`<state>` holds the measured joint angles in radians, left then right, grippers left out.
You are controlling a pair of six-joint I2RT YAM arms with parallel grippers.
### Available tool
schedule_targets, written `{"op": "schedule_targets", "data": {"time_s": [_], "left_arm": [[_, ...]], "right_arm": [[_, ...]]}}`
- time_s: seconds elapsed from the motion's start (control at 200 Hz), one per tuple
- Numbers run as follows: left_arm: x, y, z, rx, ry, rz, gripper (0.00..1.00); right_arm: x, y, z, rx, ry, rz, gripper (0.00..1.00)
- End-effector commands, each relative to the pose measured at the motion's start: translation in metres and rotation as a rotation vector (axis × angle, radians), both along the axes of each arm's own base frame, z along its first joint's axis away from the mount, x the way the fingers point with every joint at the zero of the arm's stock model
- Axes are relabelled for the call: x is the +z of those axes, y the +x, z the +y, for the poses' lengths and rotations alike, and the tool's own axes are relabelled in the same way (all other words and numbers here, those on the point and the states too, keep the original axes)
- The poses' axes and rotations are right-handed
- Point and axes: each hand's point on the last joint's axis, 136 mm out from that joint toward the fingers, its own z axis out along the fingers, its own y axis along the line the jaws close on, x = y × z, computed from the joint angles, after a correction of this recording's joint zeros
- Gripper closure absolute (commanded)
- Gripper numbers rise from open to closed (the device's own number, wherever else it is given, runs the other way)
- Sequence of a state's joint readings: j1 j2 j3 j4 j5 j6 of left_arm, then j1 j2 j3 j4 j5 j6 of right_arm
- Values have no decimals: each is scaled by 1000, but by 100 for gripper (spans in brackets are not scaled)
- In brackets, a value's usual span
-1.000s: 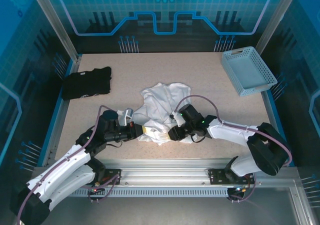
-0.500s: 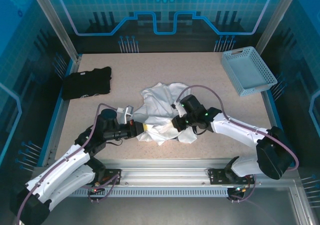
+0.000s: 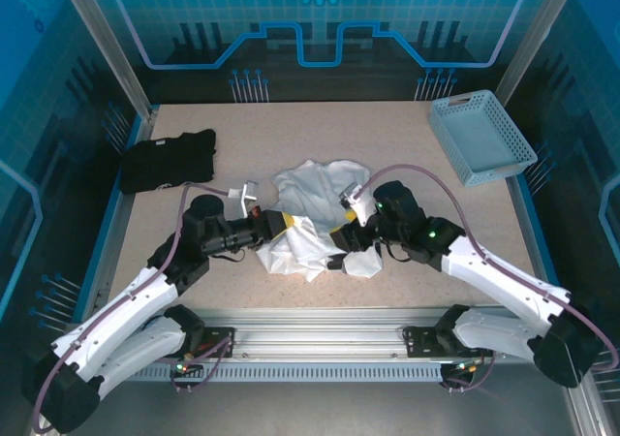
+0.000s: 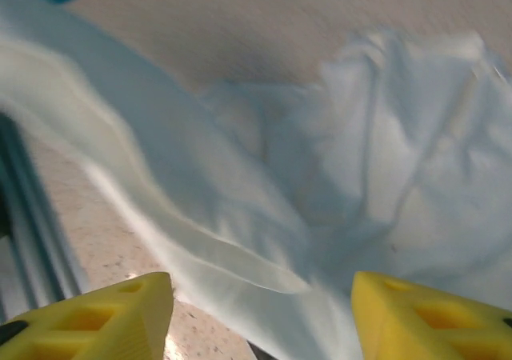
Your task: Fold the inside-out t-shirt
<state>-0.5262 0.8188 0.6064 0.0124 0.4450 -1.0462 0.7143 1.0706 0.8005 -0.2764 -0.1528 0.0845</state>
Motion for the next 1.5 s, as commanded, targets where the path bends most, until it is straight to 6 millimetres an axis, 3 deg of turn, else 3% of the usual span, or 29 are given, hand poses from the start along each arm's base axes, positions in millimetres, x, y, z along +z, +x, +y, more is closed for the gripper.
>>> {"op": "schedule_targets", "data": {"time_s": [0.0,0.155,0.455,0.555,0.75,1.106,1.186,1.351,1.396,1.416,1.496], "left_arm": [[20,-6,-2,-30,-24,-24,100],[22,-11,-1,-48,-9,-24,100],[17,-16,0,-64,15,-17,100],[17,-16,0,-69,17,-19,100],[16,-16,0,-70,19,-20,100],[16,-15,2,-57,19,-33,100],[15,-14,5,-36,33,-59,100],[17,-4,24,43,168,-231,66],[20,-2,29,57,226,-310,60],[22,0,32,63,256,-345,57],[35,1,39,52,374,-520,49]], "right_arm": [[33,-17,32,209,152,-148,28],[38,-10,53,246,120,-248,21],[44,6,81,313,154,-284,27],[45,4,84,345,180,-264,35],[40,0,81,376,195,-218,63],[40,2,74,358,209,-208,99],[43,1,72,354,219,-199,100],[53,-2,68,351,265,-124,100],[48,-4,66,351,268,-72,100],[58,-2,67,351,282,-73,100],[60,-3,65,352,282,-3,100]]}}
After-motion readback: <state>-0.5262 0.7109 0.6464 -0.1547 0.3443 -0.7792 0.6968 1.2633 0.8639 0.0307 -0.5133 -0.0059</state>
